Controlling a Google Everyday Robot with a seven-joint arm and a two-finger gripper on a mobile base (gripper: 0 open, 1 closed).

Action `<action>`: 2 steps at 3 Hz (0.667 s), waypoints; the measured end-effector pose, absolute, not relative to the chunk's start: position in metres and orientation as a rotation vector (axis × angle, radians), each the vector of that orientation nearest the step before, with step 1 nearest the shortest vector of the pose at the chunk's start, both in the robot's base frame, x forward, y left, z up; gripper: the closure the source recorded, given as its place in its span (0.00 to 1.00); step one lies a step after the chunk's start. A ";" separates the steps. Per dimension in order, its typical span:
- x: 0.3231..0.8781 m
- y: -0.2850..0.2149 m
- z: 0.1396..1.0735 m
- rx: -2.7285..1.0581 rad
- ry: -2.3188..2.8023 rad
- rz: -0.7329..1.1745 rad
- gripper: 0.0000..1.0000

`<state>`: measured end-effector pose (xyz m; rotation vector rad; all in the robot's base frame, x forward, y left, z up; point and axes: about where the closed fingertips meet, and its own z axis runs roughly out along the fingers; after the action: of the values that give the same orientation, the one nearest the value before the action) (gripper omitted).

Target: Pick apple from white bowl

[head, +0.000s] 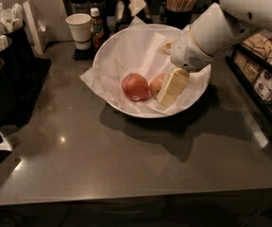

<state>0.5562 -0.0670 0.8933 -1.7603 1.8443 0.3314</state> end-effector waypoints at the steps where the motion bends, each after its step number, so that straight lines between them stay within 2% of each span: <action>1: 0.556 -0.066 0.893 -1.763 1.841 0.336 0.00; 2: 0.553 -0.063 0.883 -1.772 1.840 0.393 0.00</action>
Offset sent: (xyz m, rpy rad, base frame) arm -0.0068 0.0041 -0.0230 0.0501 0.0795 0.0411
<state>0.5525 -0.0632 0.8829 -1.7722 1.8397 0.3928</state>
